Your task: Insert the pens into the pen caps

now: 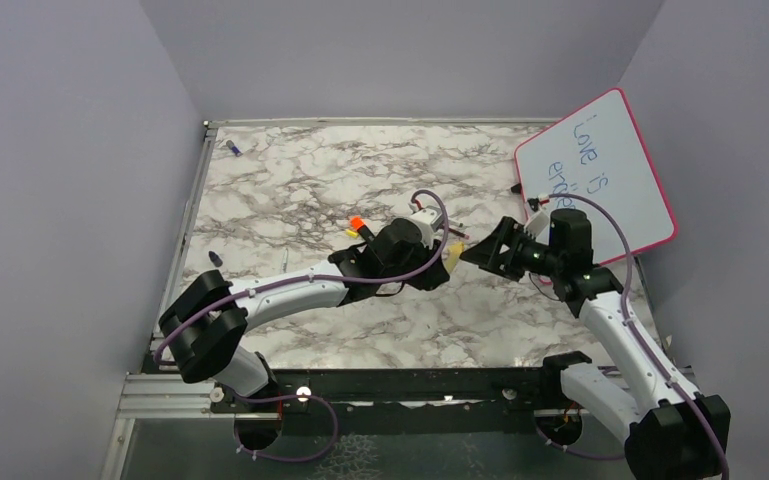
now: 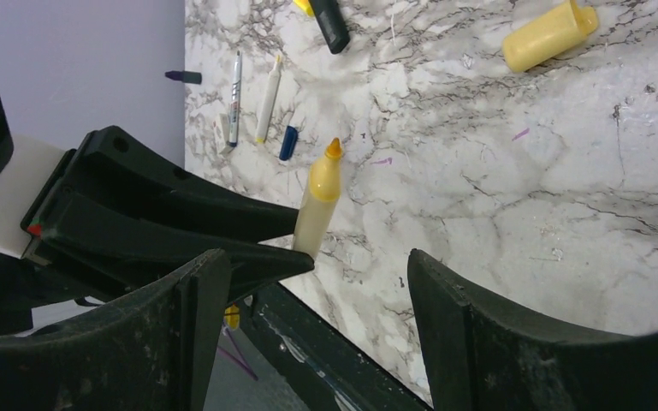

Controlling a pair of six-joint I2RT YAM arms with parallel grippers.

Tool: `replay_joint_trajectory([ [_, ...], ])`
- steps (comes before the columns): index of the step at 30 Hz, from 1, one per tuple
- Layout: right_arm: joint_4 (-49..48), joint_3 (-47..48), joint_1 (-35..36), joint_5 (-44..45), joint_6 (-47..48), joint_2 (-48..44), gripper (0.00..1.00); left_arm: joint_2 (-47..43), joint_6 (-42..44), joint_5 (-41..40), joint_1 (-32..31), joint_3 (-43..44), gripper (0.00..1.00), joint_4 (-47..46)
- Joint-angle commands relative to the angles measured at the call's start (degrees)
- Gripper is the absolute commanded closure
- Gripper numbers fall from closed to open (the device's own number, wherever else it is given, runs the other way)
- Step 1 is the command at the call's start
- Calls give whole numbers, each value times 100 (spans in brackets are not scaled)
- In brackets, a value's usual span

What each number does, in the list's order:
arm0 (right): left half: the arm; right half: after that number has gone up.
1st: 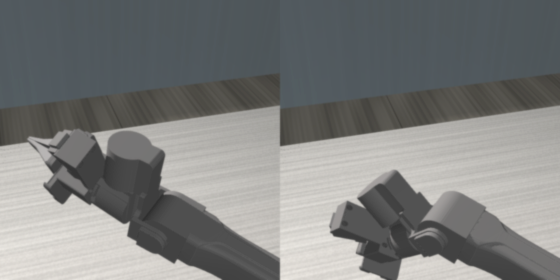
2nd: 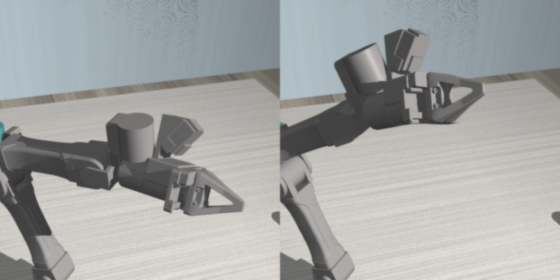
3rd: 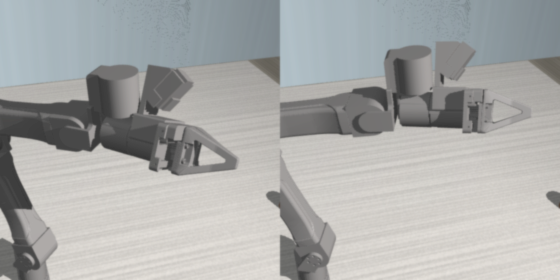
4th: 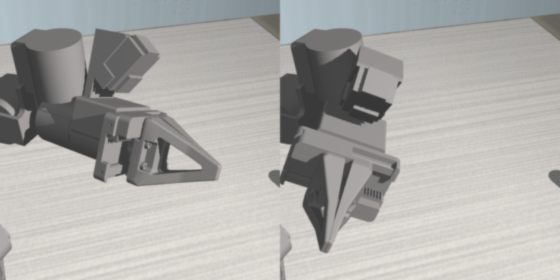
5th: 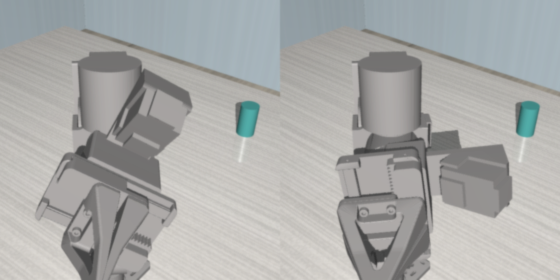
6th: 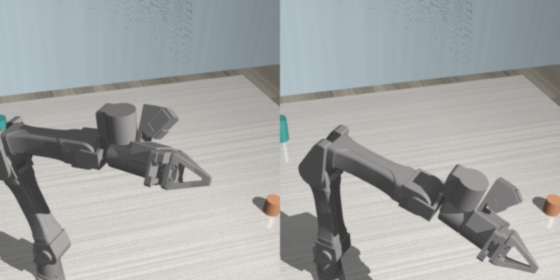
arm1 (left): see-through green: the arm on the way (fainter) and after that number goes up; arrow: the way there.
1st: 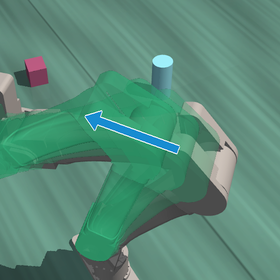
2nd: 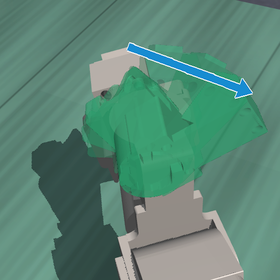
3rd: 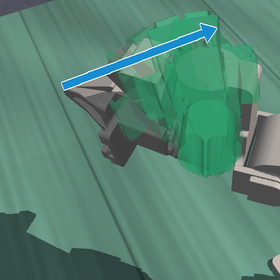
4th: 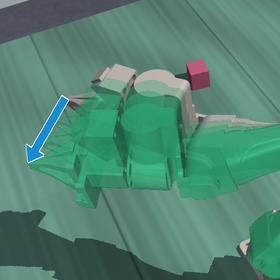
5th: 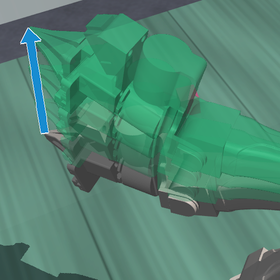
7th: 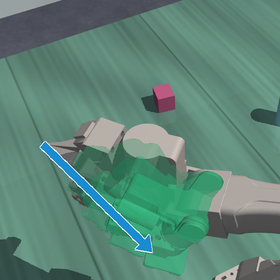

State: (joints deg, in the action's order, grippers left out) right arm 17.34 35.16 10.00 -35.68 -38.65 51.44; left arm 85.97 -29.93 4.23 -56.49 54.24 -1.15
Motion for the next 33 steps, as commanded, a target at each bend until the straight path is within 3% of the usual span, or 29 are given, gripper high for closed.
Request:
replay_joint_trajectory([
  [1, -253, 20, -42, -133, -151, 136, 21, -245, 0, 534, -29, -71, 99, -441],
  [15, -657, -35, -41, -434, -471, 427, 42, -204, -27, 901, -29, 93, 99, -541],
  [22, -858, -113, -40, -847, -656, 410, 75, -283, -16, 860, -20, 155, 97, -455],
  [24, -1013, -167, -41, -1027, -694, 366, 86, -276, -13, 889, -24, 197, 86, -407],
  [27, -1232, -181, -42, -1308, -620, 267, 97, -343, -60, 909, -26, 217, 57, -359],
  [30, -1179, -77, -40, -1411, -332, 74, 99, -551, -224, 1139, 36, 109, 43, -492],
  [33, -1239, 0, -42, -1692, -81, -151, 99, -827, -511, 1686, 178, -59, 35, -782],
])
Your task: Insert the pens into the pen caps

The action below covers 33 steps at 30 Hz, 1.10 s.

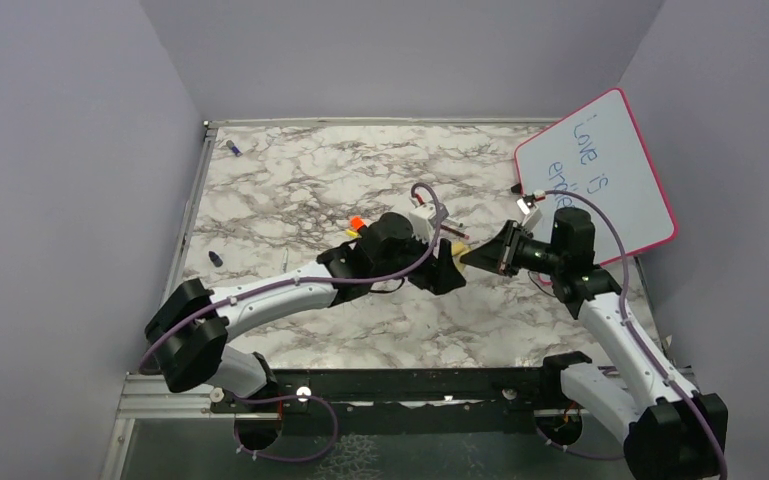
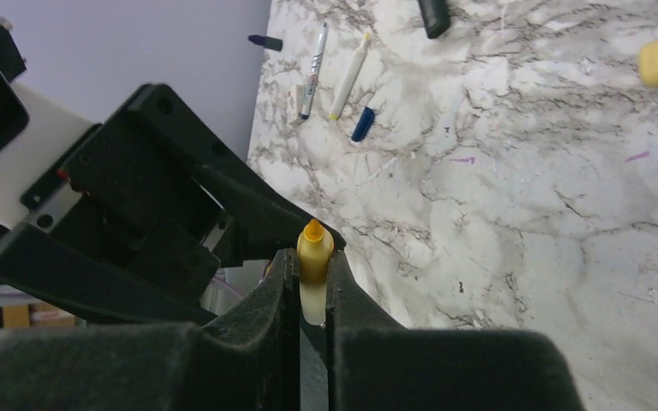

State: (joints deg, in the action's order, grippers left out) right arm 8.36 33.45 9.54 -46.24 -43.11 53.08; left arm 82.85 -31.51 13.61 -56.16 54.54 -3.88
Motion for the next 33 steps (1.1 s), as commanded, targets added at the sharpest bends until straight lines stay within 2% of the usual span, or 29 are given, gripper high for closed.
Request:
replay_joint_trajectory([
  [1, -407, 186, 4, -746, 406, -397, 99, -615, -455, 964, 210, -145, 34, -602],
  [8, -1712, 83, 7, -1772, -21, -726, 99, -1047, -1076, 2434, 346, -337, 28, -1396],
  [12, -2476, 93, 5, -2048, -537, -737, 99, -957, -1225, 2702, 349, -232, 31, -1422],
  [19, -3234, 64, 4, -2091, -1246, -724, 99, -734, -1590, 2752, 341, -245, 46, -1779],
  [24, -3378, -19, 4, -1963, -1447, -790, 99, -658, -1857, 2649, 314, -324, 59, -2201],
  [33, -3482, -161, 11, -2048, -1542, -867, 99, -641, -1951, 2563, 316, -360, 71, -2454],
])
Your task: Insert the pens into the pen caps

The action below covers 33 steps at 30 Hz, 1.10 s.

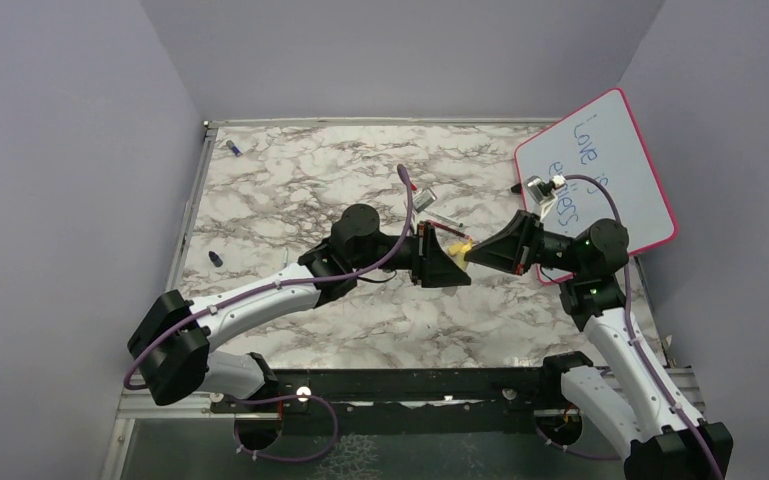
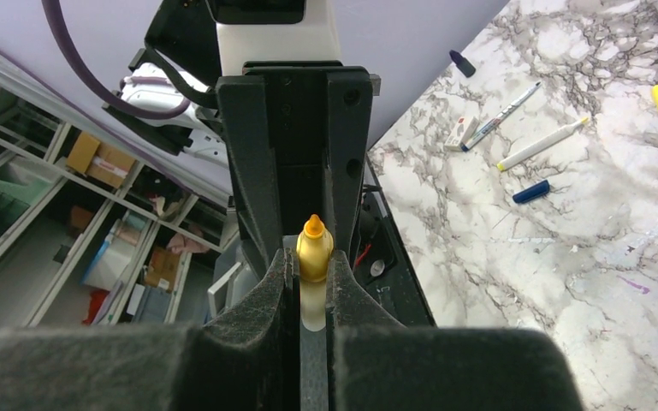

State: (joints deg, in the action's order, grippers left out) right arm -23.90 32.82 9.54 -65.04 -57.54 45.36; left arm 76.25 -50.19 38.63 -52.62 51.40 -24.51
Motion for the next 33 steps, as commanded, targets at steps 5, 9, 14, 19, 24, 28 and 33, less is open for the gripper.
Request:
replay_joint_trajectory([
  [5, -240, -135, 4, -215, -108, -138, 99, 20, -36, 33, -39, -61, 86, -421],
  [9, -143, -116, 4, -201, -74, -166, 99, 14, 29, 3, -38, -111, 100, -429],
  [14, 1386, 246, 4, 354, 858, -162, 56, -244, 126, -466, 105, -400, 100, -368],
  [19, 1664, 82, 4, 917, 1135, -46, 23, -850, -506, -1110, 1032, -1273, 100, -26],
  [24, 2550, 111, 4, 1859, 1825, 317, 19, -1686, -5, -1844, 1815, -1648, 100, 1272],
  [28, 3219, 231, 30, 2812, 2338, 812, 18, -2059, 947, -2503, 2049, -1359, 100, 2375],
  [33, 3688, 569, 424, 4435, 2609, 1496, 20, -2069, 2119, -3073, 2107, -759, 100, 3304],
])
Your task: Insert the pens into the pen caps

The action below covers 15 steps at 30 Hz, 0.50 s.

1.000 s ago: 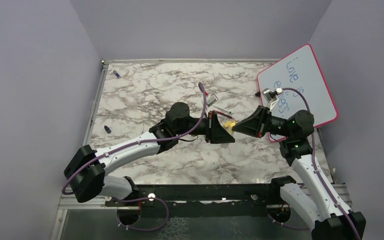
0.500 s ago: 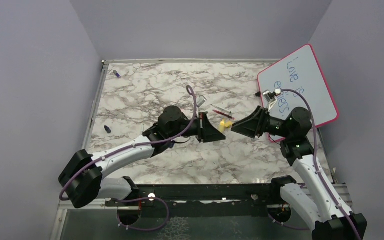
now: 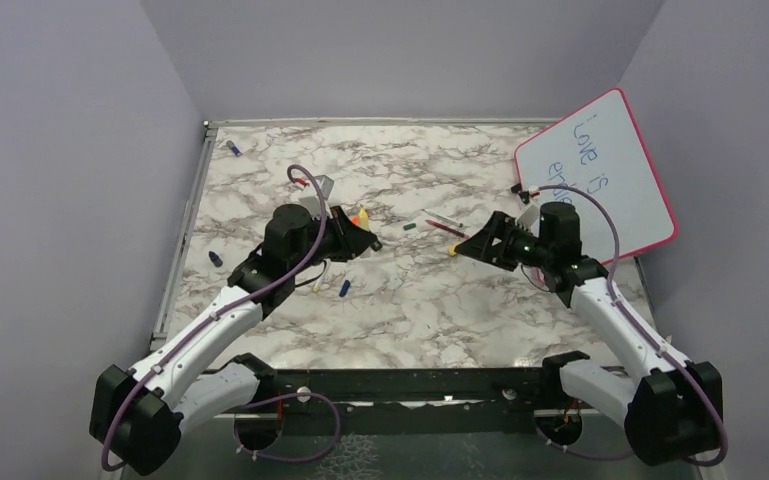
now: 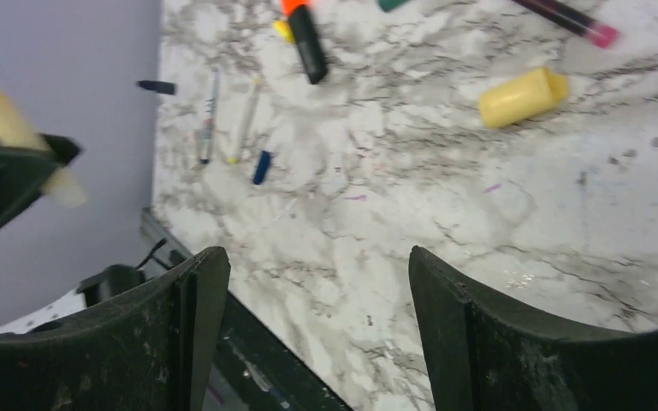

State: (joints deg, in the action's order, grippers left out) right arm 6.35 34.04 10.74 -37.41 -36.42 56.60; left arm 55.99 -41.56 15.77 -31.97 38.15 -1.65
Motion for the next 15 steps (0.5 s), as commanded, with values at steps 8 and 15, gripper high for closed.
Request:
replay_joint_trajectory([
  [8, 899, 1349, 1038, 3680, 836, 1943, 29, 239, 1795, -751, 50, 912, 100, 1228],
  [15, 898, 2051, 1138, 4263, 1061, 3156, 32, 378, 1790, -514, 50, 786, 100, 1183],
])
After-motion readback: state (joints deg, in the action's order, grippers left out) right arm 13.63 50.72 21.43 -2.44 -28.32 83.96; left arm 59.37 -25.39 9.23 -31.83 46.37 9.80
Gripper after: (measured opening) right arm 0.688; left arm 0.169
